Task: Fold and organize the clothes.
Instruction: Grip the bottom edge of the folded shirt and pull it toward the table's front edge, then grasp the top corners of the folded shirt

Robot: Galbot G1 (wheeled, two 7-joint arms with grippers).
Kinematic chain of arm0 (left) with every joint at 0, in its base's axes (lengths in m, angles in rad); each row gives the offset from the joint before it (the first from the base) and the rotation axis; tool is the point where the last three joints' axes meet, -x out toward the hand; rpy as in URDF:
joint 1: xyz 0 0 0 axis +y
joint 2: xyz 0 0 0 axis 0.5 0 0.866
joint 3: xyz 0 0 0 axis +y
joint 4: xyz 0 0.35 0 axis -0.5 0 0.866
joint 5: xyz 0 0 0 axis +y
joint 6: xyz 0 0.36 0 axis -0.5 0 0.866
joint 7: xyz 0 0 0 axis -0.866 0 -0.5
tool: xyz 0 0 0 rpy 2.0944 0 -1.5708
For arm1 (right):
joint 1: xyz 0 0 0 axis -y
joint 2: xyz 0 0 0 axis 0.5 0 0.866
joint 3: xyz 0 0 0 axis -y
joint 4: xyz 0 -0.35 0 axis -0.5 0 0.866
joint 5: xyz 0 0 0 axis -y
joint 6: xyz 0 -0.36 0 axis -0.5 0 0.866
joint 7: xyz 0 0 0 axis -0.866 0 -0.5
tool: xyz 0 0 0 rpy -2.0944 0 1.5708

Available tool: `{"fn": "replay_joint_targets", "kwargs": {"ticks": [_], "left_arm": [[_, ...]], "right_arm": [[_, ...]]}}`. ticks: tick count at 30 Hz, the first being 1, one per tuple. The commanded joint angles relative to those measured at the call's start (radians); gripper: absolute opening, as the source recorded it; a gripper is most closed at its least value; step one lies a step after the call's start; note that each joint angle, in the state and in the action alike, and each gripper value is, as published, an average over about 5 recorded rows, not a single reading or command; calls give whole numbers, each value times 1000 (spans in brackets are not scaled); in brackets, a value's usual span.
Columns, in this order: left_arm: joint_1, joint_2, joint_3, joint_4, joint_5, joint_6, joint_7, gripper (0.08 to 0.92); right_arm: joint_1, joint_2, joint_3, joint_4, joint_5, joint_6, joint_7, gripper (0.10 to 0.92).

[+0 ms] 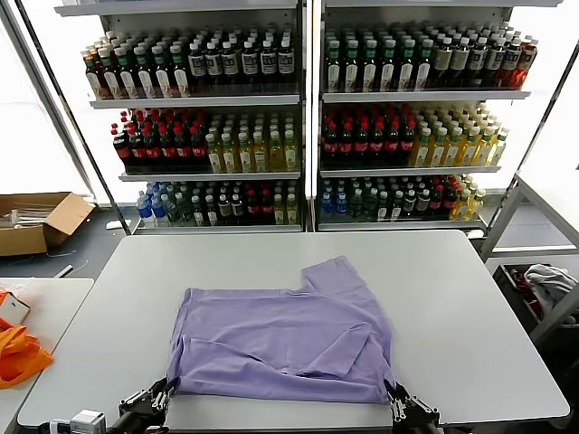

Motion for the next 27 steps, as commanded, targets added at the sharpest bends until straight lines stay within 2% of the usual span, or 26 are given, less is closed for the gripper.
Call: {"fn": "replay_joint_targets", "kwargs": {"ticks": [1,7,15,17,21,27], "left_arm": [[41,16,-79,-84,-6,-2,8,375],[-106,129,-96,-32,-41,-2,46,548],[-366,292,48,240,-153,-3,101,768],[-436,315,91,309,-177,-3,103,805],[-565,341,180,421,-202,-3,112,821],[-719,334,285,584,-215,-3,117,823]], "right_arm": [[44,-12,81,20,39,13,-79,424],[301,-49,93,-45,95,-53,-139,580],[757,-2,-135,-372,109,-194,-225,795],[850,13,-189,-452,108,-229,-235,815],[990,55,-265,-606,106,-266,-217,822],[1109,150,-331,-800,78,-295,-174,823]]}}
